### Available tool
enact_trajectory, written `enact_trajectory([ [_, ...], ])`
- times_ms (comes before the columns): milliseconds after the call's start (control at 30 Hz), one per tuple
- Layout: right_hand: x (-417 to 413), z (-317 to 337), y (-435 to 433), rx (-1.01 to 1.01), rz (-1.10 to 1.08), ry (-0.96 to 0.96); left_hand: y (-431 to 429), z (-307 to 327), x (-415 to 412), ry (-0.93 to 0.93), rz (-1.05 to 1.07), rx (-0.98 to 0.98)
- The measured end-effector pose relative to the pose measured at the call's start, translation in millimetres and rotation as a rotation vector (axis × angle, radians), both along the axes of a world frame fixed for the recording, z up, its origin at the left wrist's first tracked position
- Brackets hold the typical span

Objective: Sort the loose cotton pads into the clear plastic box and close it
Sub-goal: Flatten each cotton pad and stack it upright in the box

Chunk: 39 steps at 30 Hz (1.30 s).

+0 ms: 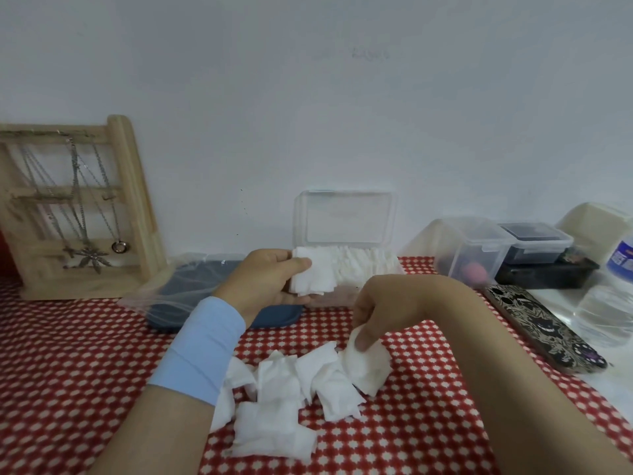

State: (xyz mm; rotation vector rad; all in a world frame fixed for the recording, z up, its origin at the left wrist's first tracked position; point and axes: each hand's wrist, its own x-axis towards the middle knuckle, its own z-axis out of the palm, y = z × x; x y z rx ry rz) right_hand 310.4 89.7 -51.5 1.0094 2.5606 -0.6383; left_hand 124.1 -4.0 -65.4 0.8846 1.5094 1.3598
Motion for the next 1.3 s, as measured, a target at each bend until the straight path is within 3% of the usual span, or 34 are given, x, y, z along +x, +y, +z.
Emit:
enact_trajectory([
  [133, 13, 12, 4, -0.070, -0.028, 0.156, 1, -2, -2, 0.001, 0.013, 0.003],
  [300, 14, 12, 9, -0.452, -0.126, 0.701, 3, -7, -2, 0.040, 0.052, 0.010],
  [500, -13, 1, 0, -0.527, -0.324, 1.119, 4, -7, 2, -0.157, -0.003, 0.059],
  [600, -20, -3, -3, -0.386, -0.431, 1.110, 4, -5, 3, -0.266, -0.018, 0.096],
  [733, -21, -1, -3, -0.250, -0.521, 1.123, 6, -7, 6, -0.268, 0.003, 0.090],
  [867, -23, 4, -7, -0.292, -0.555, 1.195, 8, -9, 9, -0.285, 0.009, 0.115],
  [1300, -33, -3, -11, -0.168, -0.600, 1.122, 7, -5, 14, -0.301, -0.002, 0.157],
])
